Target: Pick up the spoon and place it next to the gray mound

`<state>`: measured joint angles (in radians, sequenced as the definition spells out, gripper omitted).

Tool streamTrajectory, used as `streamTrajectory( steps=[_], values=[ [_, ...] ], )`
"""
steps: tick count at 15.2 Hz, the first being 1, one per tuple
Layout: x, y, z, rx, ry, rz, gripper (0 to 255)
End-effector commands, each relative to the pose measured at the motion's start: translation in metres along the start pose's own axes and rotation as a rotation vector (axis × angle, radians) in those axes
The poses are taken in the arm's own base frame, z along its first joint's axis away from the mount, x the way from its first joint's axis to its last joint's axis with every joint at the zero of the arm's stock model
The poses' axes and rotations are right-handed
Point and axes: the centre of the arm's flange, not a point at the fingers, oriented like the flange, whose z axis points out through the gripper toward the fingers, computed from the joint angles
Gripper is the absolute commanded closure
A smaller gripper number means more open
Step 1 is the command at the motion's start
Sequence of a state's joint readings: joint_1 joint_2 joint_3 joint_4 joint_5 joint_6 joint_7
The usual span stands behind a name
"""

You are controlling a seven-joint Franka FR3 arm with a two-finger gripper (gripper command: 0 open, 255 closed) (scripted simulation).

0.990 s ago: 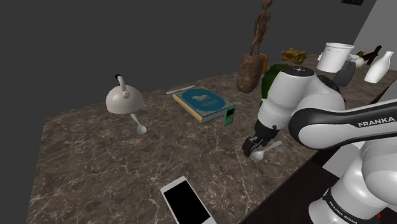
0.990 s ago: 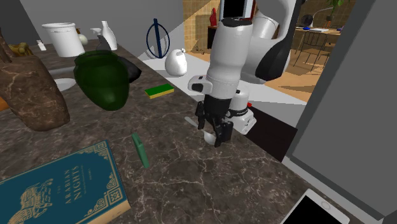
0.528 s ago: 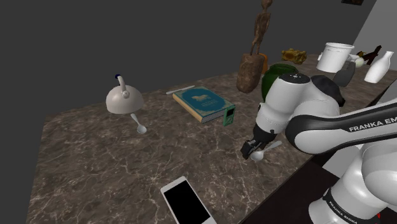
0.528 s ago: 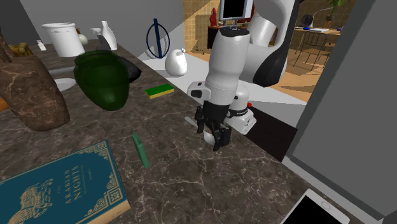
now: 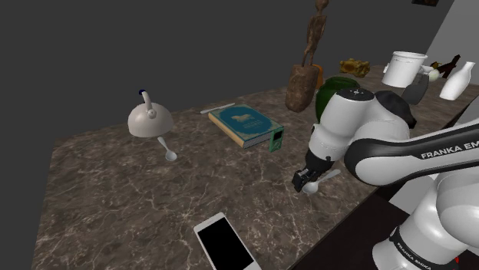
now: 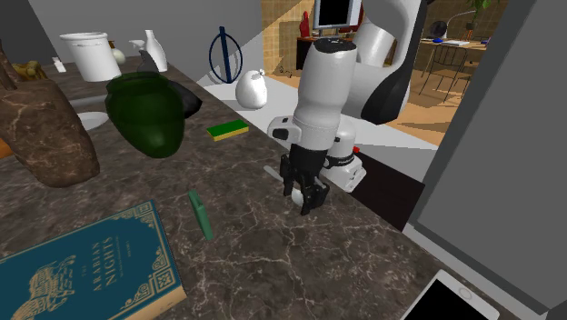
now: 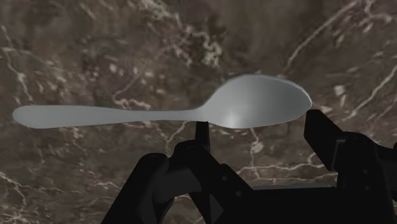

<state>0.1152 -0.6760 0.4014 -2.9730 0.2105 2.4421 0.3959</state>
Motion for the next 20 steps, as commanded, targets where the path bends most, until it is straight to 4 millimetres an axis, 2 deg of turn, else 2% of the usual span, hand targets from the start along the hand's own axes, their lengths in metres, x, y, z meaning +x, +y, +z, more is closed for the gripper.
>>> streamTrajectory(
  steps=[1,6,20],
  values=[
    [0.0,0.0,0.0,0.0,0.0,0.0,255],
    [0.0,0.0,0.0,0.0,0.0,0.0,255],
    [0.011,0.003,-0.073,0.0,0.0,0.0,255]
  ],
)
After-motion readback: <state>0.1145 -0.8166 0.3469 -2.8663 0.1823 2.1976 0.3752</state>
